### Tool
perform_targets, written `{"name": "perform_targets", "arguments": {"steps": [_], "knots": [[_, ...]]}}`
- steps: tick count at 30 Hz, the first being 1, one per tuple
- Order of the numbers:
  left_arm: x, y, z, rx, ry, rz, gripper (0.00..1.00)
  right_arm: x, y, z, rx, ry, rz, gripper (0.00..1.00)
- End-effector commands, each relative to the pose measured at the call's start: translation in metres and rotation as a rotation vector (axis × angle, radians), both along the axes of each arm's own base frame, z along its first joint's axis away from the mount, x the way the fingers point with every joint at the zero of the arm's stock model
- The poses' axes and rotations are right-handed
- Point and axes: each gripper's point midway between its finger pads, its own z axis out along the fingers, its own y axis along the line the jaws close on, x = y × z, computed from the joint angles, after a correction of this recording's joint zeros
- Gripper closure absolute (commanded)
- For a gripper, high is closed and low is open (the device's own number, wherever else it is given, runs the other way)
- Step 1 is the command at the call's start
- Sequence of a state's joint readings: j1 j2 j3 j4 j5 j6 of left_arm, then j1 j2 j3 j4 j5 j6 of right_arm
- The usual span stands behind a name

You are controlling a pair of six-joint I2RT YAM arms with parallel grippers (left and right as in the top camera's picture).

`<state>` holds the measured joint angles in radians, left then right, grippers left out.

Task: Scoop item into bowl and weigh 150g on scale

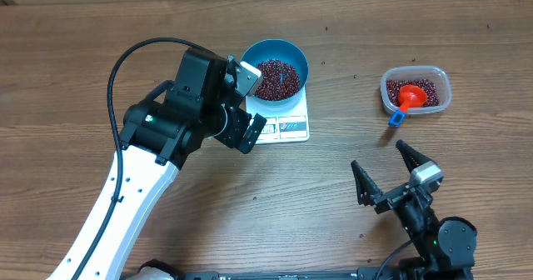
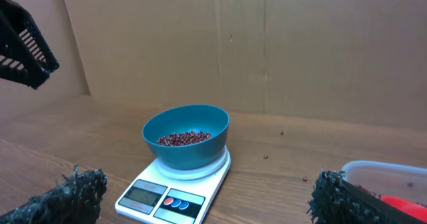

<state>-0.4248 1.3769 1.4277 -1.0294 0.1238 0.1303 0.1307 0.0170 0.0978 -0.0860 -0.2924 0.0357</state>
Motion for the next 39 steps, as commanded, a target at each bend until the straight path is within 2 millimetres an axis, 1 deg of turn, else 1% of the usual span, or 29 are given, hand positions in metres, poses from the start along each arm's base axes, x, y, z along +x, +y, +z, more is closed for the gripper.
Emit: {"name": "perform_targets", "arguments": {"steps": [1, 5, 39], "knots": [[0.001, -0.001, 0.002, -0.007, -0.002, 0.008, 0.00, 0.002, 0.002, -0.013, 0.014, 0.013, 0.010, 0.00], [0.001, -0.001, 0.002, -0.007, -0.002, 0.008, 0.00, 0.004, 0.003, -0.034, 0.008, 0.056, 0.014, 0.00], [0.001, -0.001, 0.002, -0.007, -0.001, 0.008, 0.00, 0.005, 0.002, -0.033, 0.006, 0.052, 0.006, 0.00]]}}
